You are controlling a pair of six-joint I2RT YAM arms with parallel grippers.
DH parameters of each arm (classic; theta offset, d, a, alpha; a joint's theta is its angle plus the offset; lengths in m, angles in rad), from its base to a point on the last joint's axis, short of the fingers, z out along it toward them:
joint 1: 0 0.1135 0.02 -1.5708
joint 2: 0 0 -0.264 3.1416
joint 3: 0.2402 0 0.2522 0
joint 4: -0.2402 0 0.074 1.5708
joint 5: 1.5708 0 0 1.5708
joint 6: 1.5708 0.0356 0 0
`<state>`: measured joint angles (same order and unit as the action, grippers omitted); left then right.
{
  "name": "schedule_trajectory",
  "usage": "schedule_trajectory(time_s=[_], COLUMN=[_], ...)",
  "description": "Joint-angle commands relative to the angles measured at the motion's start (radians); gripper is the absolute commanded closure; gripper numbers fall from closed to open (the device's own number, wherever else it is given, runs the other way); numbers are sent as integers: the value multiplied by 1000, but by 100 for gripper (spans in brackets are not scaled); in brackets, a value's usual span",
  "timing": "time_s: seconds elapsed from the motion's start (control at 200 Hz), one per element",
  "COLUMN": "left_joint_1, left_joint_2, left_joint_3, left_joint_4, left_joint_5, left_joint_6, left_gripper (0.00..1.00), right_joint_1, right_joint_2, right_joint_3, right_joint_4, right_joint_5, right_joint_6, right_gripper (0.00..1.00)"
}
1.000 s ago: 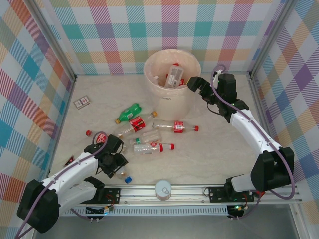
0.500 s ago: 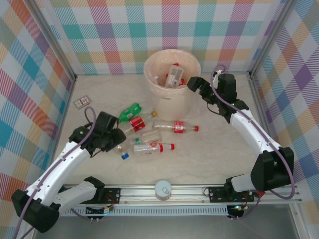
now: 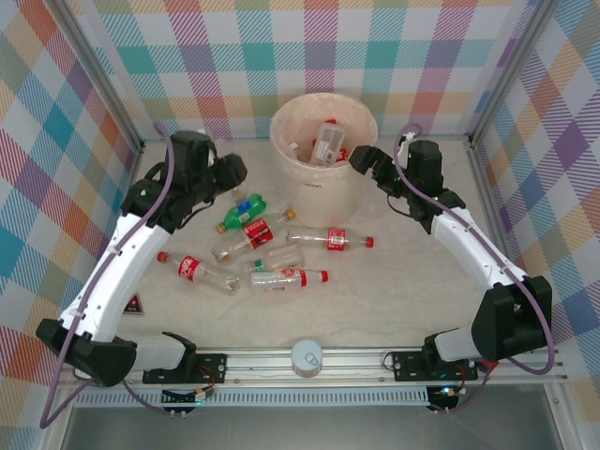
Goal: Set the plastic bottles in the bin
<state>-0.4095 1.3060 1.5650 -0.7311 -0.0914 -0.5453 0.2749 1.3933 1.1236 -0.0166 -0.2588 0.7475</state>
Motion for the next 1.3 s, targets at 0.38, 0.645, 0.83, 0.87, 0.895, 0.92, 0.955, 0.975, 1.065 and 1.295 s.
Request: schedule_trajectory(time_s=[0.38, 0.645, 0.83, 0.87, 0.895, 0.92, 0.955, 0.975, 1.065, 1.295], left_joint_1=[-19, -78, -123, -134, -139, -143, -147, -149, -156, -172], left_joint_2=[427, 769, 910, 904, 899, 893, 886, 882, 884, 938], left_joint_3=[405, 868, 1022, 990, 966, 943, 910, 893, 868, 865], left_joint_4=[589, 263, 56, 58, 64, 71, 84, 91, 78, -43], left_joint_5=[158, 249, 243, 248, 259, 277, 312, 329, 407, 423], left_joint_6=[177, 287, 421, 445, 457, 467, 472, 472, 478, 539], left_gripper=[76, 72, 72, 72, 72, 72, 72, 72, 72, 73], right_joint_1=[34, 34, 35, 35, 35, 34, 34, 33, 35, 34], right_joint_2=[-8, -37, -39, -37, -36, -34, -33, -31, -27, -12], right_joint_3=[-46, -65, -68, -65, -65, -64, -64, -64, -65, -60], right_joint_4=[1, 0, -1, -5, -6, -6, -6, -4, 4, 11], right_joint_5=[33, 52, 56, 58, 59, 60, 62, 61, 64, 64], right_joint_6=[-4, -9, -17, -22, -23, -24, -27, -26, -25, -28], right_gripper=[1, 1, 1, 1, 1, 1, 1, 1, 1, 1])
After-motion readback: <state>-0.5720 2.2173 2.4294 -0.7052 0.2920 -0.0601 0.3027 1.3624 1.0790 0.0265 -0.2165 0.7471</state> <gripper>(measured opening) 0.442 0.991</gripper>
